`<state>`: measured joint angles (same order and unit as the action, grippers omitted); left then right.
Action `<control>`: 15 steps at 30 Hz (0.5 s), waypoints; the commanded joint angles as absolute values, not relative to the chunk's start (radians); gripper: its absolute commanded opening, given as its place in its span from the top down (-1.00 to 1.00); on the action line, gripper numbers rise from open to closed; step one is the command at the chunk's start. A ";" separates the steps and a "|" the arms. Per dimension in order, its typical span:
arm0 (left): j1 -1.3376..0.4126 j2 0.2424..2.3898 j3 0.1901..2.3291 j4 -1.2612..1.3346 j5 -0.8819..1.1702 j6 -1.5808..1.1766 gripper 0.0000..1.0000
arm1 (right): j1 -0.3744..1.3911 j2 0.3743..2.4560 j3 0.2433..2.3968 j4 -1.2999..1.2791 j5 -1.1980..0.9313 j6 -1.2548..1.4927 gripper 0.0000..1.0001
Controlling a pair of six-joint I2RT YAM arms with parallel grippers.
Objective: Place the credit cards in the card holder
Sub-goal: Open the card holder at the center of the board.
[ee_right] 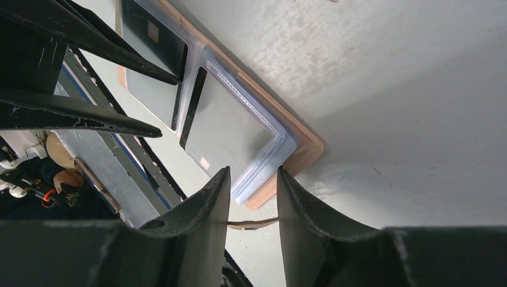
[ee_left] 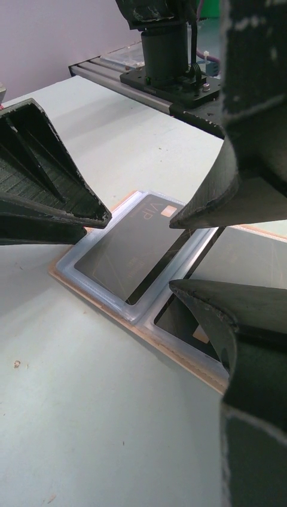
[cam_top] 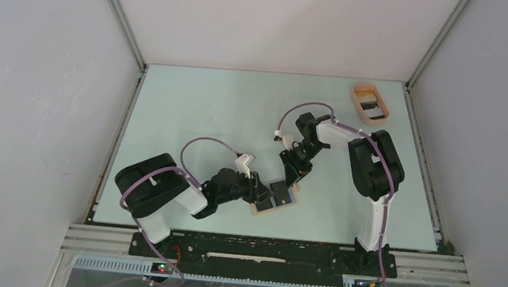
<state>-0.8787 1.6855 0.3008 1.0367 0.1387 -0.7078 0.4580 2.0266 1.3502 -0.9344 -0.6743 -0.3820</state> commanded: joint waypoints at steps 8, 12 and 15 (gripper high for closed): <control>-0.884 1.697 0.339 1.054 0.151 -0.710 0.17 | 0.438 1.884 1.351 -0.896 -0.627 -0.387 0.13; -0.884 1.700 0.341 1.054 0.151 -0.710 0.17 | 0.440 1.910 1.352 -0.917 -0.706 -0.405 0.14; -0.884 1.698 0.339 1.054 0.149 -0.711 0.17 | 0.440 1.940 1.363 -0.945 -0.754 -0.413 0.14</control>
